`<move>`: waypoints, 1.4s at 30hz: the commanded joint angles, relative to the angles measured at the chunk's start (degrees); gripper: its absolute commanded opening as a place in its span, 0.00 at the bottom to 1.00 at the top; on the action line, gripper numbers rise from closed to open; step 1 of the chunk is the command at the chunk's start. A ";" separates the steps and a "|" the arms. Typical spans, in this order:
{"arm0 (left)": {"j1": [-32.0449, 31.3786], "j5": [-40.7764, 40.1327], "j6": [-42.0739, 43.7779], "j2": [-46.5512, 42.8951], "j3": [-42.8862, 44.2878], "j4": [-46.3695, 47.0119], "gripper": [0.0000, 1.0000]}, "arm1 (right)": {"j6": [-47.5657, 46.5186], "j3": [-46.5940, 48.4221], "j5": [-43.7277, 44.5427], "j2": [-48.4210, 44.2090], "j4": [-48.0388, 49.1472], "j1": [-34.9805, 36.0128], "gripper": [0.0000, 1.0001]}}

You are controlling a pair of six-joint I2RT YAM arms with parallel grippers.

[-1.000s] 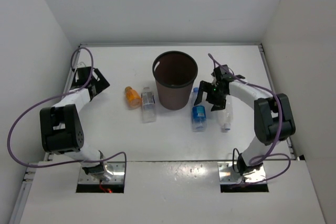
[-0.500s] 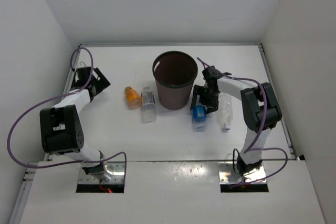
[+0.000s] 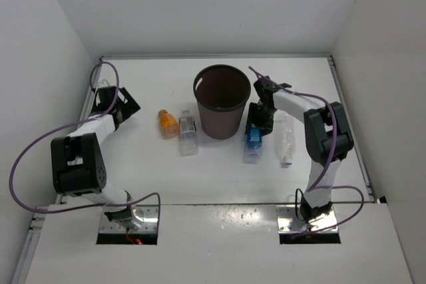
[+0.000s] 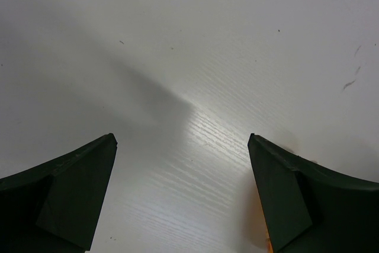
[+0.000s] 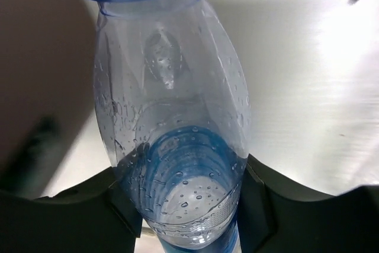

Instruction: Put the plastic bottles in the bin

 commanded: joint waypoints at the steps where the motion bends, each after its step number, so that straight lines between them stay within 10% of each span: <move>1: 0.29 0.42 -0.40 -1.47 -0.37 2.00 1.00 | 0.55 8.99 5.76 -4.98 -4.50 -0.31 0.33; 14: 0.29 -0.11 -1.72 -2.01 -2.65 4.28 1.00 | -3.76 51.60 28.00 -3.93 -24.11 -1.36 0.29; 23: 0.29 0.94 -2.78 -2.01 -3.18 5.34 1.00 | -8.33 37.40 9.39 -16.93 3.29 2.06 0.41; 31: -0.77 2.09 -2.26 -2.01 -3.18 5.34 1.00 | -10.09 40.99 8.06 -10.89 5.34 9.17 0.35; 39: -0.77 4.20 -1.64 -2.01 -3.18 5.34 1.00 | -11.66 39.75 11.05 -7.19 7.36 14.45 0.67; 42: -0.77 4.98 -0.24 -1.48 -2.65 5.34 1.00 | -13.42 46.51 13.06 -2.98 2.01 15.07 1.00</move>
